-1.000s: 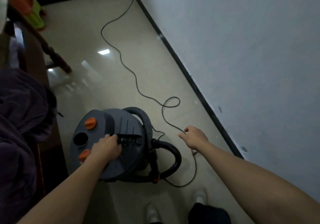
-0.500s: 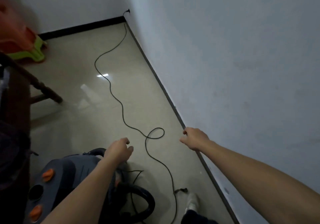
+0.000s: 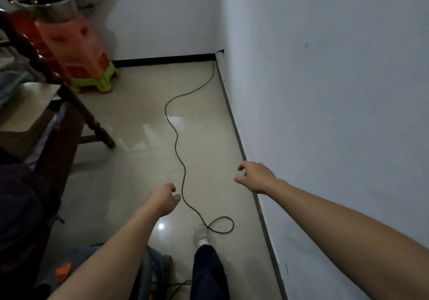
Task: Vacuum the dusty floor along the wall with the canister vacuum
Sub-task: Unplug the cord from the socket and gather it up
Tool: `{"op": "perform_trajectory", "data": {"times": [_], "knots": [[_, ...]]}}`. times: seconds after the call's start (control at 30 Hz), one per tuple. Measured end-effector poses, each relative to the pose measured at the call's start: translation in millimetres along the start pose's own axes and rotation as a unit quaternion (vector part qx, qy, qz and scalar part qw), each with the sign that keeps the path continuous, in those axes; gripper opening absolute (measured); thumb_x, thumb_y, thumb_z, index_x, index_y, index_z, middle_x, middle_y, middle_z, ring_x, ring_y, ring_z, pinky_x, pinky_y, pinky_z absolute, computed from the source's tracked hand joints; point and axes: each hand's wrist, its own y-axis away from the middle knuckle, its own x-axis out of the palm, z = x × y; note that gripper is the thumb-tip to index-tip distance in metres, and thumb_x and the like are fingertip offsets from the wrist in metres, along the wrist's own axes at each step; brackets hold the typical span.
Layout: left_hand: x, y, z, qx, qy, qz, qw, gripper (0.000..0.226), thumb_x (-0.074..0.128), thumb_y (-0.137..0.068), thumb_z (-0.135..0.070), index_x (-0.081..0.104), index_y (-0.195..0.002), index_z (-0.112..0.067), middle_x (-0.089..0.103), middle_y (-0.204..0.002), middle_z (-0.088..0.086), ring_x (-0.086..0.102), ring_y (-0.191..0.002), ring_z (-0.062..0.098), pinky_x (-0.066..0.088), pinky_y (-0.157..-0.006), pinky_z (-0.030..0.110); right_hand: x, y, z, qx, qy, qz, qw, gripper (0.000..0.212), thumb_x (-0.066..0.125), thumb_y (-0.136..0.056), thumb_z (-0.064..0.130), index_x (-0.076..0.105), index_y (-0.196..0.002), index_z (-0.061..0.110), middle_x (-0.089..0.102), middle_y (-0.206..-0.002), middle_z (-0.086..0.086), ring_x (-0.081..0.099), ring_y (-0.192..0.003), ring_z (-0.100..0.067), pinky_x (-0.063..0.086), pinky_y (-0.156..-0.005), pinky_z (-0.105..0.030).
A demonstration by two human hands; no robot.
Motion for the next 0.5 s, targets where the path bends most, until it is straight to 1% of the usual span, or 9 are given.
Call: {"op": "perform_trajectory", "data": {"times": [0.1,0.17,0.23,0.4,0.5], "knots": [[-28.7,-69.2,-25.3,0.008,0.008,0.005,1.0,0.04,0.055,-0.093,-0.033,0.053,-0.128,-0.012,0.059,-0.123,0.015,0.055,-0.115,0.031,0.046,-0.095,0.033,-37.4,-66.1,13.5,-0.012,0.04,-0.016,0.999,0.049,0.054,-0.09,0.044,0.049,-0.134,0.021,0.062,-0.122,-0.005,0.057,-0.109,-0.024,0.048,-0.087,-0.035],[-55.2,-114.1,-42.8,0.018,0.006,0.008,1.0,0.039,0.055,-0.092,-0.035,0.055,-0.126,-0.015,0.061,-0.12,0.013,0.056,-0.113,0.03,0.047,-0.095,0.034,-66.5,-114.3,24.1,0.003,0.061,-0.02,0.998,0.049,0.052,-0.091,0.042,0.048,-0.135,0.021,0.061,-0.124,-0.006,0.057,-0.109,-0.025,0.045,-0.081,-0.033],[-87.5,-150.8,-54.6,0.033,-0.014,0.012,0.999,0.039,0.054,-0.092,-0.036,0.055,-0.125,-0.017,0.061,-0.121,0.011,0.056,-0.112,0.029,0.047,-0.093,0.034,-94.8,-155.9,37.6,0.021,0.07,-0.014,0.997,0.049,0.051,-0.092,0.041,0.046,-0.137,0.02,0.059,-0.126,-0.006,0.056,-0.111,-0.025,0.043,-0.079,-0.032],[-183.5,-228.3,-82.2,0.036,-0.044,-0.004,0.998,0.042,0.052,-0.094,-0.034,0.051,-0.131,-0.015,0.056,-0.129,0.011,0.054,-0.116,0.029,0.046,-0.095,0.033,-159.5,-238.2,78.4,0.032,0.028,-0.021,0.999,0.05,0.052,-0.092,0.041,0.046,-0.137,0.02,0.061,-0.124,-0.004,0.056,-0.111,-0.023,0.042,-0.077,-0.031],[-236.8,-271.4,-108.3,0.049,-0.061,-0.013,0.997,0.041,0.05,-0.095,-0.035,0.05,-0.131,-0.015,0.056,-0.13,0.01,0.054,-0.117,0.028,0.045,-0.092,0.031,-200.4,-282.2,95.6,0.031,0.022,-0.031,0.999,0.05,0.053,-0.093,0.041,0.047,-0.137,0.02,0.06,-0.126,-0.004,0.056,-0.111,-0.023,0.043,-0.08,-0.031]]}}
